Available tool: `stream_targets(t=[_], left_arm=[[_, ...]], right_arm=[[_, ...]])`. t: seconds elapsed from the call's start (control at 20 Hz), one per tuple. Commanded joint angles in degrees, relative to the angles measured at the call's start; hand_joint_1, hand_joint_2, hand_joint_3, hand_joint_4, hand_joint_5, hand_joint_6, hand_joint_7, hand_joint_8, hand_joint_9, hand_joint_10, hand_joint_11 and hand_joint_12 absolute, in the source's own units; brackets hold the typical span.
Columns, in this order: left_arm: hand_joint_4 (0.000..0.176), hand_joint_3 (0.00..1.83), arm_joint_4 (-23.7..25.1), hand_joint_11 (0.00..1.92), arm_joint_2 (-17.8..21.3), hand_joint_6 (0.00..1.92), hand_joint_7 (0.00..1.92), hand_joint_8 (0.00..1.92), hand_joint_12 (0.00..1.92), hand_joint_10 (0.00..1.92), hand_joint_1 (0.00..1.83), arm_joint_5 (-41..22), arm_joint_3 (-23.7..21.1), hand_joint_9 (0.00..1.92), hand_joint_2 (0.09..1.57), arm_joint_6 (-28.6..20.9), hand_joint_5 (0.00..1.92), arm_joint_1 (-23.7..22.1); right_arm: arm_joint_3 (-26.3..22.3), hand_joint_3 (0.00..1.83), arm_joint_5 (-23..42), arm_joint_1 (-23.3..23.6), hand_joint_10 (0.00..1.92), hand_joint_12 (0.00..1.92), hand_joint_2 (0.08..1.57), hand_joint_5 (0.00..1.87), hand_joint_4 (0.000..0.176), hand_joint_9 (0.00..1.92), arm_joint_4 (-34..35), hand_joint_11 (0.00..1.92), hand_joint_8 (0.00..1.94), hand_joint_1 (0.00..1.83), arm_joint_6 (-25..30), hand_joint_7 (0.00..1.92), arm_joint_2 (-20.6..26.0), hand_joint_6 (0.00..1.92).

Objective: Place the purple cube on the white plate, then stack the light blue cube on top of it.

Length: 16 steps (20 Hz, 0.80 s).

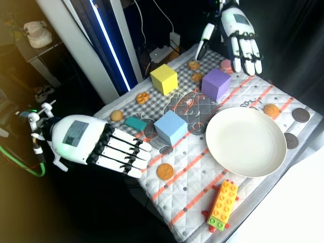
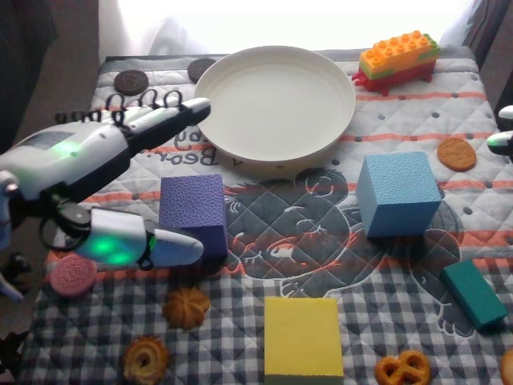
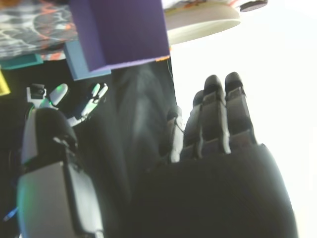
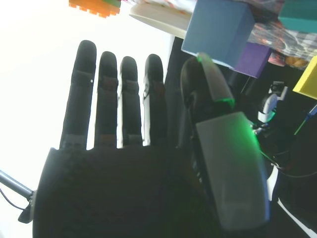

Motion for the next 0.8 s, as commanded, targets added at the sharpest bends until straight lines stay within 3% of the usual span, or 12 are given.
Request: stream_targets(t=[0.0,0.05,0.1,0.2,0.25,0.3,0.4,0.45,0.5,0.6,0.75], left_arm=[[0.176,0.0,1.2,0.0,-0.4,0.0,0.2,0.01,0.35,0.02,0.82,-3.5,0.5,0.32,0.81,-0.2,0.1,-1.4],[0.172,0.0,1.4,0.0,-1.0,0.0,0.27,0.01,0.43,0.03,0.86,-2.1,1.3,0.37,0.81,-0.2,0.13,-2.1],[0.151,0.0,1.5,0.0,-1.6,0.0,0.34,0.01,0.53,0.02,0.9,-1.0,1.9,0.43,0.82,-0.2,0.17,-2.7],[0.075,0.0,1.5,0.02,-2.7,0.01,0.48,0.0,0.76,0.01,0.99,1.3,3.3,0.55,0.85,-0.2,0.4,-3.7],[0.086,0.0,1.5,0.02,-3.0,0.0,0.5,0.0,0.85,0.01,1.0,2.1,3.8,0.58,0.86,0.0,0.4,-3.9],[0.116,0.0,1.4,0.03,-3.3,0.0,0.53,0.0,0.91,0.01,1.02,2.7,4.0,0.63,0.87,0.8,0.35,-4.1],[0.159,0.0,0.8,0.07,-3.7,0.0,0.59,0.02,0.94,0.04,1.03,3.5,4.1,0.71,0.89,3.8,0.27,-4.2],[0.151,0.0,0.7,0.1,-3.9,0.0,0.69,0.02,1.0,0.05,1.06,3.7,4.2,0.78,0.89,3.9,0.3,-4.2],[0.128,0.0,0.4,0.1,-4.2,0.0,0.73,0.01,1.03,0.04,1.05,3.8,4.5,0.77,0.92,3.9,0.35,-4.2],[0.061,0.0,-0.4,0.12,-5.1,0.01,0.76,0.01,1.08,0.04,1.08,4.2,5.5,0.78,0.91,3.9,0.48,-4.3],[0.067,0.01,-1.7,0.18,-6.3,0.01,0.87,0.03,1.34,0.11,1.05,3.4,6.6,0.81,1.0,3.9,0.59,-4.5]], right_arm=[[0.1,0.0,6.7,0.4,0.0,0.09,1.32,0.57,0.0,0.41,1.3,0.47,0.0,0.85,-0.1,0.38,0.1,0.0],[0.1,0.0,6.7,0.3,0.0,0.1,1.32,0.56,0.0,0.41,1.3,0.47,0.0,0.85,-0.1,0.38,0.1,0.0],[0.1,0.0,6.7,0.3,0.0,0.09,1.32,0.58,0.0,0.41,1.2,0.47,0.01,0.84,-0.1,0.39,0.1,0.0],[0.1,0.0,6.7,0.3,0.0,0.08,1.32,0.57,0.0,0.41,1.2,0.45,0.0,0.85,-0.1,0.38,0.1,0.0],[0.1,0.0,6.7,0.3,0.0,0.08,1.31,0.58,0.0,0.41,1.2,0.46,0.0,0.87,-0.1,0.39,0.1,0.0],[0.1,0.0,6.7,0.3,0.0,0.09,1.3,0.59,0.0,0.41,1.2,0.47,0.0,0.89,-0.1,0.39,0.1,0.01],[0.1,0.0,6.7,0.2,0.01,0.11,1.31,0.6,0.0,0.45,1.2,0.52,0.0,0.87,-0.1,0.4,0.1,0.0],[0.1,0.0,6.7,0.2,0.0,0.09,1.32,0.6,0.0,0.43,1.2,0.49,0.0,0.85,-0.1,0.4,0.1,0.0],[0.1,0.0,6.7,0.2,0.0,0.08,1.32,0.61,0.0,0.42,1.2,0.46,0.0,0.85,-0.1,0.39,0.1,0.0],[0.1,0.0,6.7,0.1,0.0,0.05,1.32,0.62,0.0,0.38,1.2,0.4,0.0,0.84,-0.1,0.4,0.1,0.01],[0.1,0.0,6.7,0.0,0.0,0.04,1.32,0.62,0.0,0.37,1.2,0.39,0.0,0.79,-0.1,0.41,0.1,0.0]])
